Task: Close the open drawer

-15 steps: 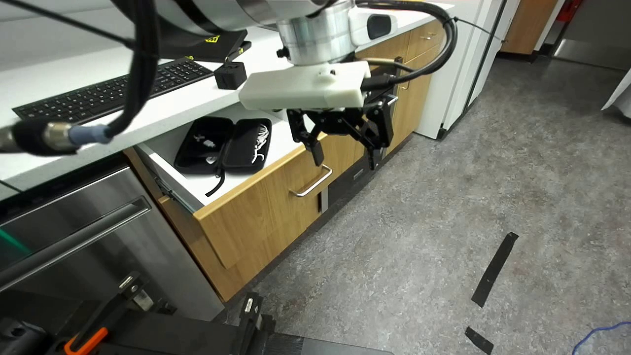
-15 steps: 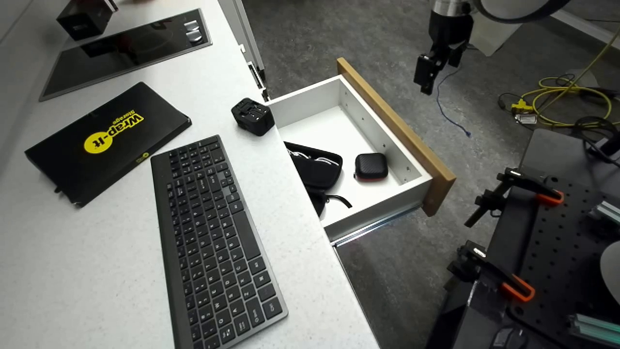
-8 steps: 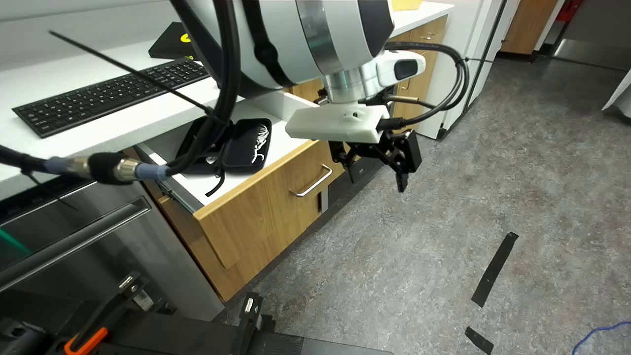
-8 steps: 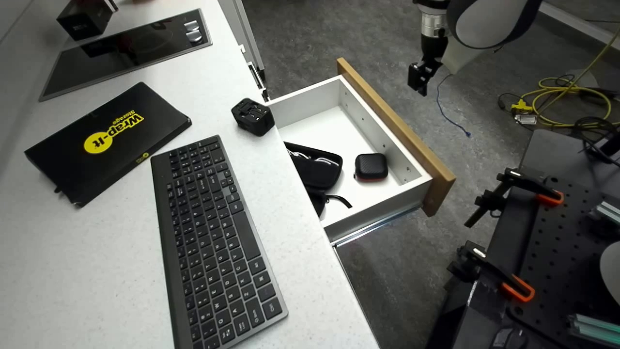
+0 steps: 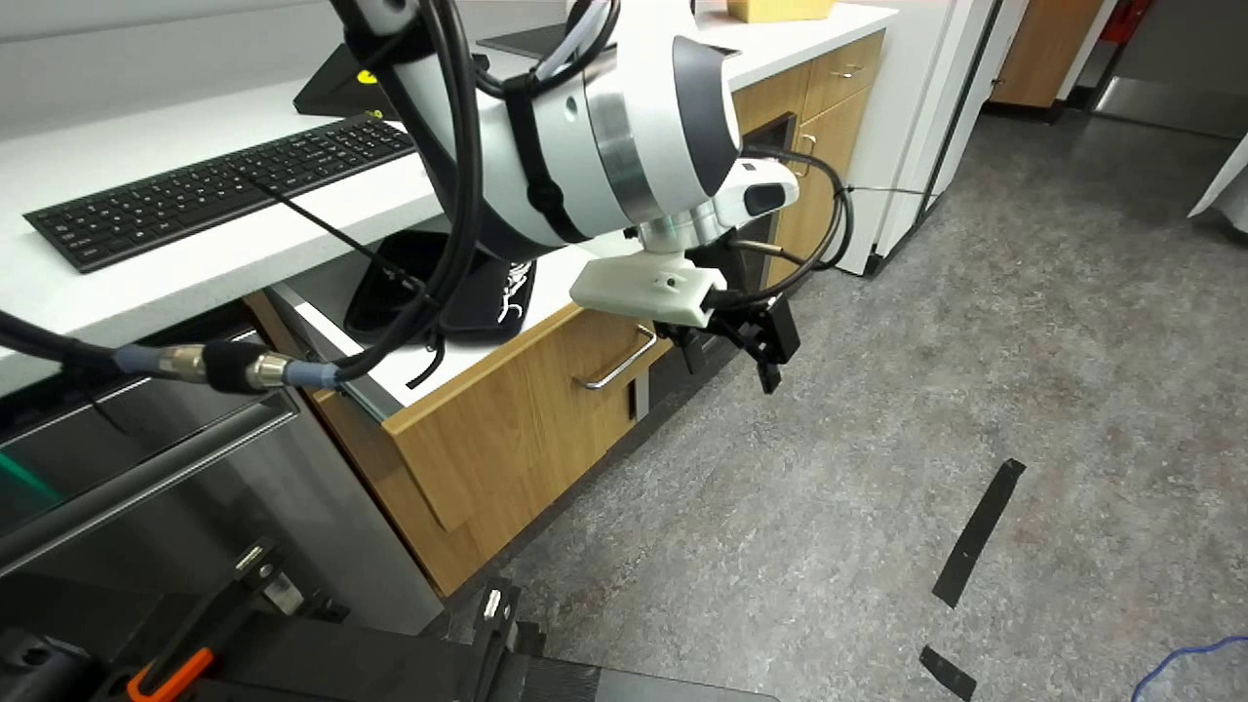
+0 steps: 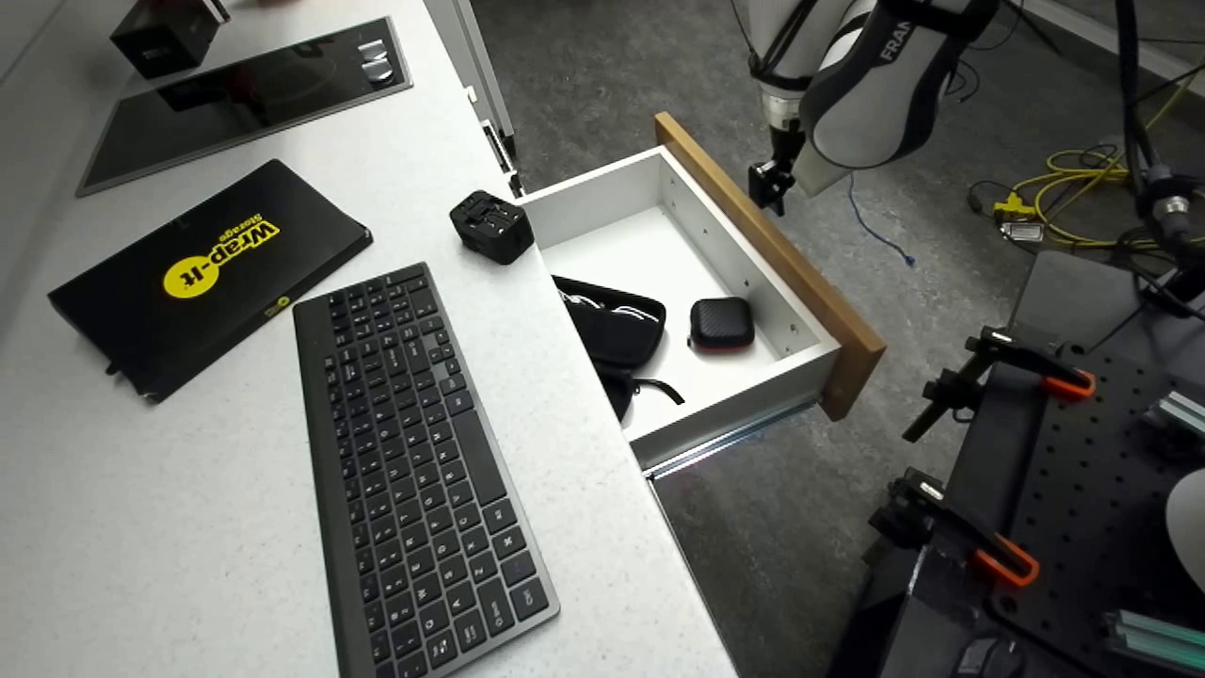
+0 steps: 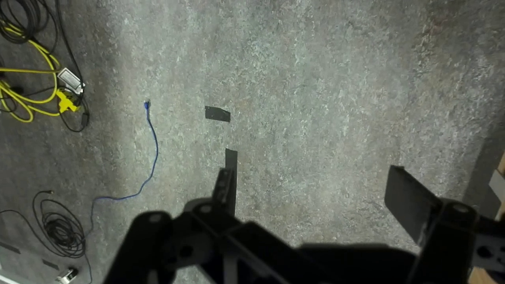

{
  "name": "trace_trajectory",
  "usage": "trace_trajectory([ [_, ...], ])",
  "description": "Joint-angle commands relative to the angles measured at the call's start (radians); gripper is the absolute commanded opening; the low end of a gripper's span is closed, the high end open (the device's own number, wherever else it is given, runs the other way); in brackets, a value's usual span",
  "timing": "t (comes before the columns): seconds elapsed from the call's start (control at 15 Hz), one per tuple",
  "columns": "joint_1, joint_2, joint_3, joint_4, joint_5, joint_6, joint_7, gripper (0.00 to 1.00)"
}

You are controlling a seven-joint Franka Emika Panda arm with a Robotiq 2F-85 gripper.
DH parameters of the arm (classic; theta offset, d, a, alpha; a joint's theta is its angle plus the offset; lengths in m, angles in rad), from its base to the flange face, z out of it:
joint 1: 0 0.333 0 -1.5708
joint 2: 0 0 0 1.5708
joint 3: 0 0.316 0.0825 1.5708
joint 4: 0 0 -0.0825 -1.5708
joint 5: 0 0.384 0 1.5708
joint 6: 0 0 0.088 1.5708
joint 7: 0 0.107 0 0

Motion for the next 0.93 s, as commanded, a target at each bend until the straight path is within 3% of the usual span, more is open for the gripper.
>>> trace_trajectory([
  [0.0, 0.011, 0.033, 0.015, 0.003, 0.123, 0.081, -0.07, 1.0],
  [0.2, -0.032, 0.018, 0.102, -0.003, 0.244, 0.095, -0.199, 1.0],
  [0.53, -0.109, 0.052, 0.297, 0.079, 0.427, 0.008, -0.426, 1.0],
  [0.8, -0.046, 0.104, 0.31, 0.176, 0.457, -0.109, -0.423, 1.0],
  [0.87, -0.049, 0.05, 0.287, 0.111, 0.45, -0.05, -0.421, 1.0],
])
